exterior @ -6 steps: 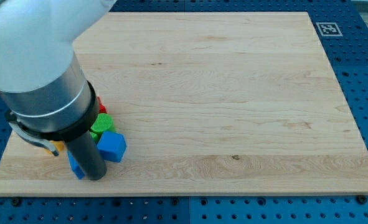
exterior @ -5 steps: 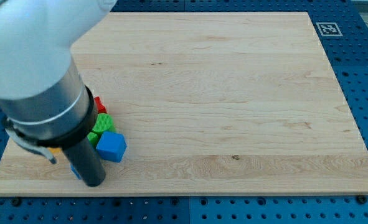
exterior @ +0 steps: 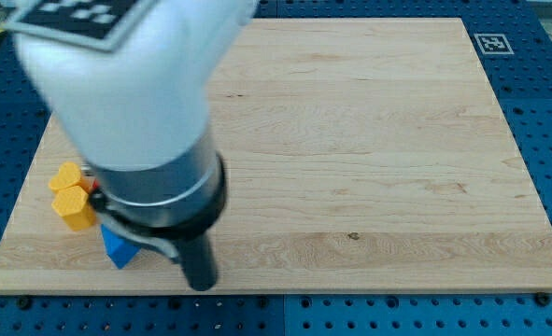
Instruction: Nudge the group of blocks towards left
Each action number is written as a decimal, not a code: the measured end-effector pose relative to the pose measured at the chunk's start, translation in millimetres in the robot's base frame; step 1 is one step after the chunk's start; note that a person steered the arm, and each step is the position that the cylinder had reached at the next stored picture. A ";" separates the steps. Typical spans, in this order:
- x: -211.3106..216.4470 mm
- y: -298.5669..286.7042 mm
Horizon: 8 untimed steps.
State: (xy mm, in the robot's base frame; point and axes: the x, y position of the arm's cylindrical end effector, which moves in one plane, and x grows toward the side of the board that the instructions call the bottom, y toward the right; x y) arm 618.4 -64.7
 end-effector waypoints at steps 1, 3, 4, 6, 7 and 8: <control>0.0 50.3; -17.4 146.9; -78.6 137.9; -148.2 59.0; -166.7 32.4; -157.6 -26.5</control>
State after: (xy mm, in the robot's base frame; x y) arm 460.8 -91.2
